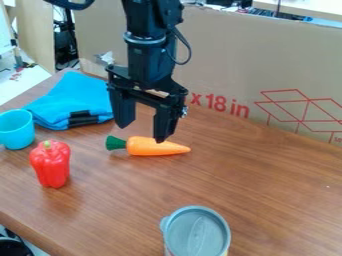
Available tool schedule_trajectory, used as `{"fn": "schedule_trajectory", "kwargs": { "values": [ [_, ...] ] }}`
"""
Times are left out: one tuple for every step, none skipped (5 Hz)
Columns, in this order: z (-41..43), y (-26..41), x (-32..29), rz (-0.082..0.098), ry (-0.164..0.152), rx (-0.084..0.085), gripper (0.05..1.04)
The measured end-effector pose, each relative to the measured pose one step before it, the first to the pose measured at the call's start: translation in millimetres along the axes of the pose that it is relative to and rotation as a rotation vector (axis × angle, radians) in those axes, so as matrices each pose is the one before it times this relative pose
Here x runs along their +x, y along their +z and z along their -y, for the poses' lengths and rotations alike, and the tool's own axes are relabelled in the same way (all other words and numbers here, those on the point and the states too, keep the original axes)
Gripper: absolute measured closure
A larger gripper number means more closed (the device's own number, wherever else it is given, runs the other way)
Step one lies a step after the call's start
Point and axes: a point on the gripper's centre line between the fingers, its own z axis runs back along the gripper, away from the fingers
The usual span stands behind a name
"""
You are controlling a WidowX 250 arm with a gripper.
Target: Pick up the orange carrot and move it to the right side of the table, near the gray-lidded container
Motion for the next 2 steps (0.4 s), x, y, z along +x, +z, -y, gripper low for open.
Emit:
{"fn": "schedule_trajectory", "kwargs": {
  "values": [
    [0.58, -7.75, -1.01, -0.0291, -0.0021, 0.0001, 0.085],
    [-7.02, 3.27, 7.19, 0.0119, -0.1098, 0.0418, 0.085]
  ]
}}
